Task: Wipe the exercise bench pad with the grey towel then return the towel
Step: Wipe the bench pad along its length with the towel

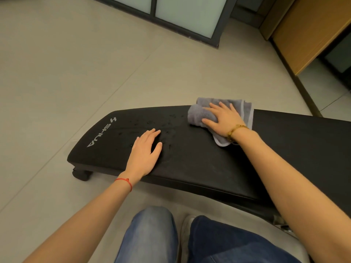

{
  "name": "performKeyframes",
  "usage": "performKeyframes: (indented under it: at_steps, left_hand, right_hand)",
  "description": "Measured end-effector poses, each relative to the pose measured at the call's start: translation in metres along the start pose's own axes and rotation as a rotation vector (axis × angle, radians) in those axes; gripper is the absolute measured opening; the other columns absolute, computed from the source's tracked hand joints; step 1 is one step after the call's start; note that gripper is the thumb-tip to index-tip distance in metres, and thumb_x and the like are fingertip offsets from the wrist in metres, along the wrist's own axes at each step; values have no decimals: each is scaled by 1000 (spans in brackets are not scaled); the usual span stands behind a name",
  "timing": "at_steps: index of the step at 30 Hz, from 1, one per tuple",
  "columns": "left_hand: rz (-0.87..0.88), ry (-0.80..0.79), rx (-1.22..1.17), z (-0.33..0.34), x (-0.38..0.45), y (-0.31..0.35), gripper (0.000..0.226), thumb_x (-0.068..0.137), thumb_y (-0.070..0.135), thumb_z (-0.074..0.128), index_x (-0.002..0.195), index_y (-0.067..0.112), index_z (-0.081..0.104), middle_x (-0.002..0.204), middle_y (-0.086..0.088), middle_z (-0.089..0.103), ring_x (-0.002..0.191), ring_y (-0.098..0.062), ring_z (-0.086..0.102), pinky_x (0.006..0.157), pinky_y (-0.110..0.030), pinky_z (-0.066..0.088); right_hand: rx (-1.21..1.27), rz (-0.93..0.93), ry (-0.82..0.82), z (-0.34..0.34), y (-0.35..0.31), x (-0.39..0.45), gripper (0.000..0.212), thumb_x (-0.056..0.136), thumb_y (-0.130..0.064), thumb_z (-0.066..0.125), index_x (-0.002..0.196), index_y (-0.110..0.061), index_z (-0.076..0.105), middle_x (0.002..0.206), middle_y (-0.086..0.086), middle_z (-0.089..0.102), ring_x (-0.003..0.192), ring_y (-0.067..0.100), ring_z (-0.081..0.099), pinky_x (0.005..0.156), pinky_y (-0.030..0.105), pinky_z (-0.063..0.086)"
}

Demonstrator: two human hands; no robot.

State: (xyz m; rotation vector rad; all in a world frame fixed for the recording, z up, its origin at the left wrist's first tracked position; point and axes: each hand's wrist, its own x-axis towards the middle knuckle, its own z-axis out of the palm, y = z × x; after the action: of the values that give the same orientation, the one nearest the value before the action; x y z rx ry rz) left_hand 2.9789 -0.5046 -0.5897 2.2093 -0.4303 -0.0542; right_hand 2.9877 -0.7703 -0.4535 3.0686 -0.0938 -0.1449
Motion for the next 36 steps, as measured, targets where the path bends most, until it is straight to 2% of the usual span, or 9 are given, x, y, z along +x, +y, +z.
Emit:
performKeyframes:
  at_steps: [7,11,15,19,23,25,29,32,36]
  left_hand:
    - [2,-3,-1,0,1,-2,48,101,38,39,148,28,37,157,8,32,149,-11,20,124,-40,12]
    - [-5,-8,6,-1,1,-1,48,102,38,37,149,28,36,157,8,31,149,-11,20,124,-40,11]
    - [-13,-4,-4,-2,0,1,48,101,37,38,149,28,37,157,8,32,148,-11,21,124,-40,11]
    - [-3,0,-6,-2,0,0,48,102,36,39,148,27,37,157,7,33,148,-12,21,124,-41,12]
    - [1,-7,-5,-1,1,-1,48,102,36,39,149,27,37,157,6,32,148,-12,21,124,-41,12]
    - [0,-7,1,-1,1,-2,48,102,37,38,149,27,37,157,6,32,149,-13,21,124,-41,12]
    - [0,-3,-6,0,1,0,47,102,35,39,148,27,38,157,7,32,148,-12,21,124,-40,12]
    - [-6,9,-17,0,1,-1,47,101,36,39,147,28,39,156,8,33,148,-11,22,124,-40,13]
    - [5,10,-14,-1,1,-1,46,101,34,41,147,28,40,156,7,34,147,-12,24,124,-41,14]
  right_hand:
    - [110,-401,-23,-4,-31,-133,59,90,-66,31,145,-45,28,155,-21,19,146,3,6,120,31,-1]
    - [144,-259,22,-19,19,-109,69,85,-70,35,143,-33,38,153,-11,34,146,12,22,121,43,14]
    - [42,1,28,-13,30,-33,61,92,-59,40,146,-31,33,157,-4,26,148,22,15,120,45,4]
    - [26,-164,1,4,-18,-54,77,79,-72,23,145,-34,35,156,-4,29,147,22,16,119,43,3]
    - [112,-394,-35,-2,-40,-145,58,90,-67,29,145,-48,25,156,-22,16,147,3,2,120,32,-5]
    - [159,-388,-73,-12,-23,-151,58,88,-68,29,143,-50,25,155,-24,17,146,-2,3,120,30,-2]
    - [132,-164,25,-18,15,-78,82,81,-78,23,145,-29,36,154,-8,31,146,15,19,121,43,10]
    - [-15,7,6,-3,7,-19,64,93,-61,33,148,-28,31,159,-3,23,148,22,11,121,45,2]
    - [-17,-144,16,11,-36,-41,57,95,-55,38,147,-32,32,158,-3,24,148,22,12,120,43,0]
